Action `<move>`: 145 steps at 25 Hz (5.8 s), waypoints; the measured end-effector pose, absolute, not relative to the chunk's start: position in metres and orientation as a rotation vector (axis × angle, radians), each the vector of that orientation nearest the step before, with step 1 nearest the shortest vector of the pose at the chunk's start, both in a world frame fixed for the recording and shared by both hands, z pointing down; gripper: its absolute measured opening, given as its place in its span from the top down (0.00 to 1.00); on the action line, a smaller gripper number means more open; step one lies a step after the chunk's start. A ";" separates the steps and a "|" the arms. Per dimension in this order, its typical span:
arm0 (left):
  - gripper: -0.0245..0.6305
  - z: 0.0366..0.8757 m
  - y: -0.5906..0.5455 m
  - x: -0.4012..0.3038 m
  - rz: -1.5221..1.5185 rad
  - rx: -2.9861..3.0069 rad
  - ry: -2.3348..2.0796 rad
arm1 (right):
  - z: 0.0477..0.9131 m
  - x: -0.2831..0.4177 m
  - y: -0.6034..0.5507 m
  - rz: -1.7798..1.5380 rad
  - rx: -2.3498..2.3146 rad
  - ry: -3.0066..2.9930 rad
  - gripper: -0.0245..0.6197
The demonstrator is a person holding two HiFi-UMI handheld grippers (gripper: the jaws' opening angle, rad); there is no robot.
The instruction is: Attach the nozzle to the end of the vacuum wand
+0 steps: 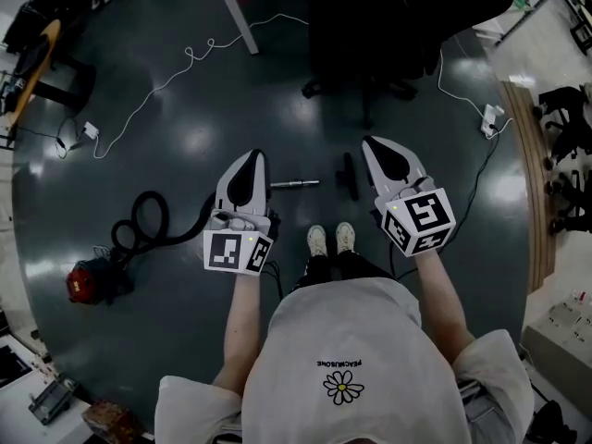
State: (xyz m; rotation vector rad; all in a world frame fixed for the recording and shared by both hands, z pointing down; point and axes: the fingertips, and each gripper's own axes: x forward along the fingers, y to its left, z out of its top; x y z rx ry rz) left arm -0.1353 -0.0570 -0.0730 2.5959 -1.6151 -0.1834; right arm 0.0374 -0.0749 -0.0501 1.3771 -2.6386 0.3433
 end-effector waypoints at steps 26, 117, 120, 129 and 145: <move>0.54 0.825 -0.115 -0.159 1.327 2.635 -0.374 | 0.782 0.065 -0.134 0.398 0.278 -2.289 0.64; 0.96 0.743 -0.194 -0.142 -0.352 2.397 -1.771 | 0.762 0.005 -0.222 0.638 1.595 -2.701 0.95; 0.96 0.727 -0.205 -0.151 -0.368 2.388 -1.814 | 0.747 0.005 -0.233 0.593 1.637 -2.670 0.95; 0.96 0.383 -0.184 -0.163 -0.332 2.369 -1.843 | 0.412 -0.005 -0.209 0.605 1.563 -2.588 0.95; 0.96 -0.126 -0.064 -0.119 -0.273 2.529 -1.896 | -0.110 -0.007 -0.086 0.434 1.470 -2.748 0.95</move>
